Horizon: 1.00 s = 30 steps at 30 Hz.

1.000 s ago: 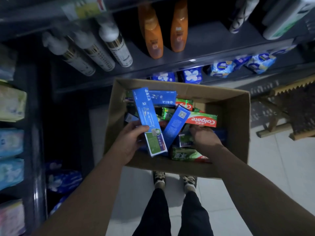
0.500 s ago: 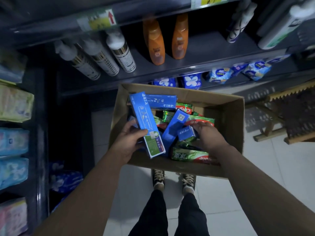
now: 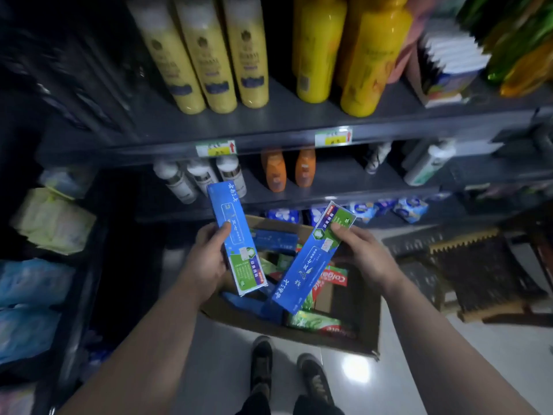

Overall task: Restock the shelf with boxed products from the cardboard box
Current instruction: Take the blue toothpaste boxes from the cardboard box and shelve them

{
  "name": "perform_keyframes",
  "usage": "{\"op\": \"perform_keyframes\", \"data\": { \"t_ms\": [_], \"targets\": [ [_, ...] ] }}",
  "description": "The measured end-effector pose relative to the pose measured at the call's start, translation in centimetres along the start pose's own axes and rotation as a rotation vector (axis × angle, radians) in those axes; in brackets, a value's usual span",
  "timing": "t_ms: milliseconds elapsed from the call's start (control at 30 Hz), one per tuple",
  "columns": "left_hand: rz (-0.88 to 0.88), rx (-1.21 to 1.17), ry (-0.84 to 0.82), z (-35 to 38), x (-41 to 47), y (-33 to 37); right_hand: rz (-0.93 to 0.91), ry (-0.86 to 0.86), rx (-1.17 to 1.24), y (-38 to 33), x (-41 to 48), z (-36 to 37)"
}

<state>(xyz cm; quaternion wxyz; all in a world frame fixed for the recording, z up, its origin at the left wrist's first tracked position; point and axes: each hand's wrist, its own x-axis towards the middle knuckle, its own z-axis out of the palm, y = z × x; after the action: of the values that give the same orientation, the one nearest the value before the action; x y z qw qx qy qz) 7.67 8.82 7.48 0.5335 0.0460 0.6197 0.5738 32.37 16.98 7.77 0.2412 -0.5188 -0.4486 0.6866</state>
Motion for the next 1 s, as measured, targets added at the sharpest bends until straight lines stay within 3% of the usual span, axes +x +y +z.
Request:
{"op": "perform_keyframes", "data": {
  "t_ms": [300,567,833,1000],
  "targets": [
    [0.168,-0.032,0.208,-3.1,-8.6,5.7,-0.107,-0.200,0.061,-8.3,-3.1,3.9],
    [0.450,-0.151,0.371,-7.7,-17.4,8.4,-0.249,-0.426,0.009,-12.3,-5.8,9.1],
    [0.610,-0.277,0.487,-13.3,-24.9,10.5,-0.358,-0.617,-0.035,-15.3,-9.5,16.8],
    [0.696,-0.415,0.648,-19.2,-28.9,12.2,-0.446,-0.664,-0.122,-16.8,-12.6,23.4]
  ]
}}
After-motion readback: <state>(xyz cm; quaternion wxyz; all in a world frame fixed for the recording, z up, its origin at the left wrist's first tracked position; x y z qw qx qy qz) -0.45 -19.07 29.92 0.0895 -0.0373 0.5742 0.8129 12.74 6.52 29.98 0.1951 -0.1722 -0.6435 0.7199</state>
